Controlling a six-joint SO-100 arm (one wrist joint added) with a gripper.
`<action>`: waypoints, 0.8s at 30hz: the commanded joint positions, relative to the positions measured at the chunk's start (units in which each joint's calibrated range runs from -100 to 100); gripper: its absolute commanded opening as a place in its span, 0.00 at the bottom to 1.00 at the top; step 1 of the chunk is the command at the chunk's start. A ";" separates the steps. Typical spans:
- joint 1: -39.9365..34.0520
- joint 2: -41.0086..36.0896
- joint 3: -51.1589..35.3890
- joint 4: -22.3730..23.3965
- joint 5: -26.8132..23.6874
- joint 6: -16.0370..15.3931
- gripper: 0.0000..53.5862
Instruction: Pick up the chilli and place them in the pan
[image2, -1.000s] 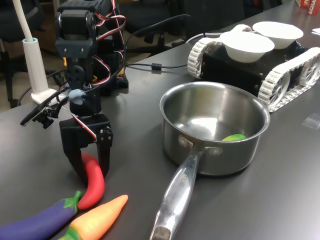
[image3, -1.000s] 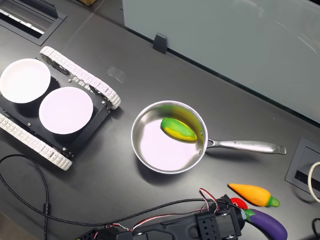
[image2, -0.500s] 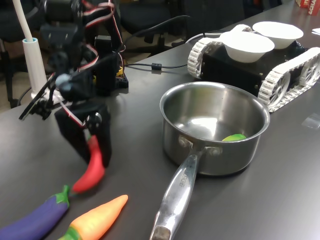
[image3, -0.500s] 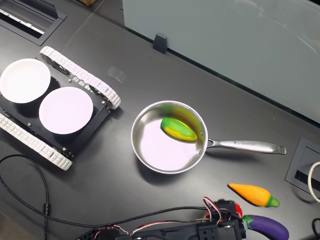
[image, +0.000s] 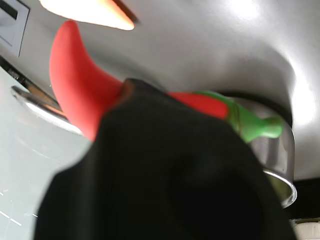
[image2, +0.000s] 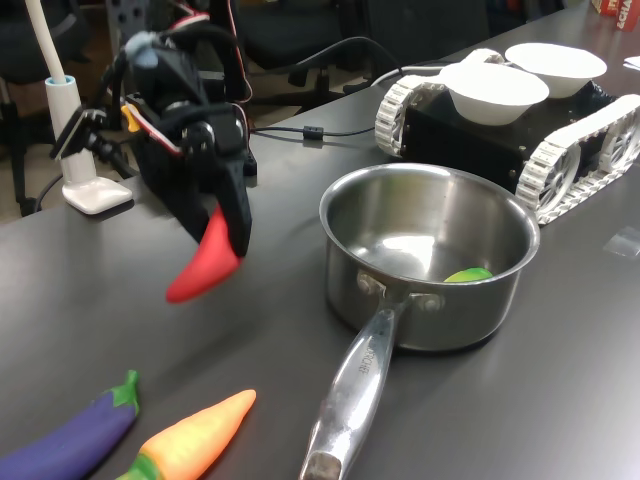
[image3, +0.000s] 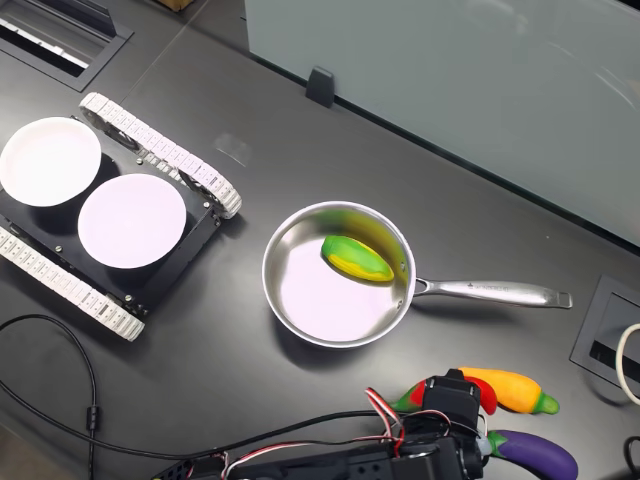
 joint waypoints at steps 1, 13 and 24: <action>0.14 -8.22 -5.69 0.57 -1.95 -1.33 0.00; -2.84 -16.40 -3.24 -1.14 -9.23 -1.75 0.00; -6.97 -24.84 3.49 -6.51 -19.93 -1.67 0.00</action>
